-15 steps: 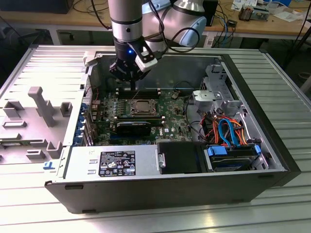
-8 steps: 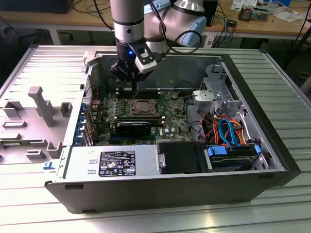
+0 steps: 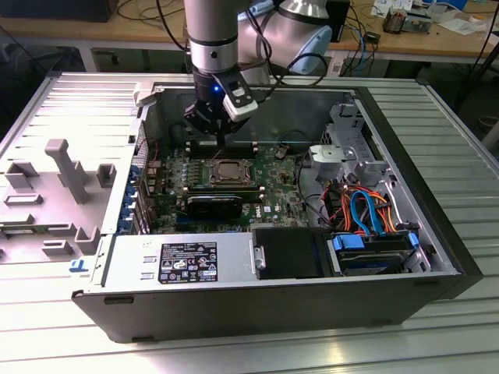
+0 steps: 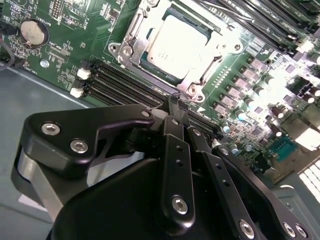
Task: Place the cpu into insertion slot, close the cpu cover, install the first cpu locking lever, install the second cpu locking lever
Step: 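Install the first cpu locking lever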
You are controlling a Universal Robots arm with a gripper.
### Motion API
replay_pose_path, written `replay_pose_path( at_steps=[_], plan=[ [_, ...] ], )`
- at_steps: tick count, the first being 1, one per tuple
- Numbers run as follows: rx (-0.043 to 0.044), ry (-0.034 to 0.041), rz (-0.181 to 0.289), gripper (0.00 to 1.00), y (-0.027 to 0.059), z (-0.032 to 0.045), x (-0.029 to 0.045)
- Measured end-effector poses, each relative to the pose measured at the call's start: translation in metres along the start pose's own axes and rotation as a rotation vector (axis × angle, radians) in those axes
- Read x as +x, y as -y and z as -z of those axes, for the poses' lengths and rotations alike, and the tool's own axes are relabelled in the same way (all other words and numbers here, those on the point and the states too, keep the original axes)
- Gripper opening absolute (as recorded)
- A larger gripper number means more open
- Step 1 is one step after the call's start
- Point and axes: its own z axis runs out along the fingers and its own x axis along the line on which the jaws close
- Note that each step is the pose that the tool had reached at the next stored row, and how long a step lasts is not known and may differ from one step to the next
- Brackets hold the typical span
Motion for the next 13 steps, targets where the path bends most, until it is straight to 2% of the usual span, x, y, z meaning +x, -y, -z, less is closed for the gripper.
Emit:
replay_pose_path(
  at_steps=[4,9,13],
  plan=[
    [0.0001,0.0000,-0.001,0.11,-0.0001,-0.0106,-0.0055],
    [0.0001,0.0000,0.000,0.11,-0.0001,-0.0160,-0.0101],
    [0.0001,0.0000,0.000,0.11,-0.0001,-0.0153,-0.0110]
  ],
)
